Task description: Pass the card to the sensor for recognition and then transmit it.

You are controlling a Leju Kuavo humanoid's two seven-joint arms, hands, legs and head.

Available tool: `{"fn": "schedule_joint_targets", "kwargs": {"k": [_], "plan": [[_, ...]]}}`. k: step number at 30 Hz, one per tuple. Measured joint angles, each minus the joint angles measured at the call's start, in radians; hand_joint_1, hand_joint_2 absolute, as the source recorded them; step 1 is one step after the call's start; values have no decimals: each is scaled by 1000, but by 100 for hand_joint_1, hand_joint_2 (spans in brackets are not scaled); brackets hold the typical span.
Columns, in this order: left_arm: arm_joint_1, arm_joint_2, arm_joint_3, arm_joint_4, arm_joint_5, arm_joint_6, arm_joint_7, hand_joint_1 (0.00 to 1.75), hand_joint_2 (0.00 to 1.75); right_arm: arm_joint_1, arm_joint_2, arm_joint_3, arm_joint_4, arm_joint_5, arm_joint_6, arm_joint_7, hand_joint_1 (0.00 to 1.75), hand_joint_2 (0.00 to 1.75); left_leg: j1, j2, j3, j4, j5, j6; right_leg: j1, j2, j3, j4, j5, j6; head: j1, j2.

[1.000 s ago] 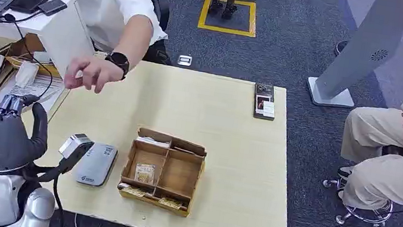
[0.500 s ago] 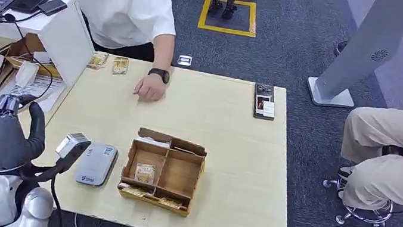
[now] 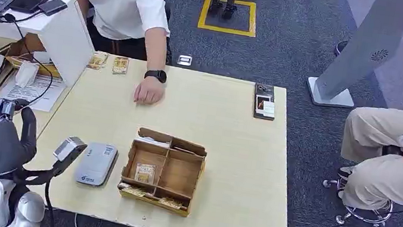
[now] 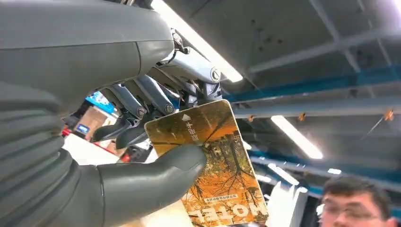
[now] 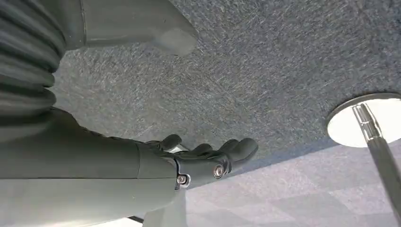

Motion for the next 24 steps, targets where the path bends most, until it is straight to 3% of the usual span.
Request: {"fn": "schedule_joint_targets", "kwargs": {"k": [12,16,22,24], "plan": [[23,0,1,51,-33,0,0,175,175,1,0,0,-3,-20,0,-2,0,175,0,0,0,0,0,0,0,-1,0,0,0,0,1,0],[44,3,-29,79,-64,0,109,175,175,1,0,0,-3,-29,0,-2,0,175,0,0,0,0,0,0,0,-1,0,0,0,0,0,0],[74,6,-61,141,-67,0,174,175,175,4,0,0,-3,-40,0,-2,0,175,0,0,0,0,0,1,0,0,0,0,0,0,2,0],[86,6,-72,160,-70,0,158,175,175,6,0,0,-3,-42,0,-2,0,175,0,0,0,0,0,1,0,0,0,0,0,0,2,0]]}}
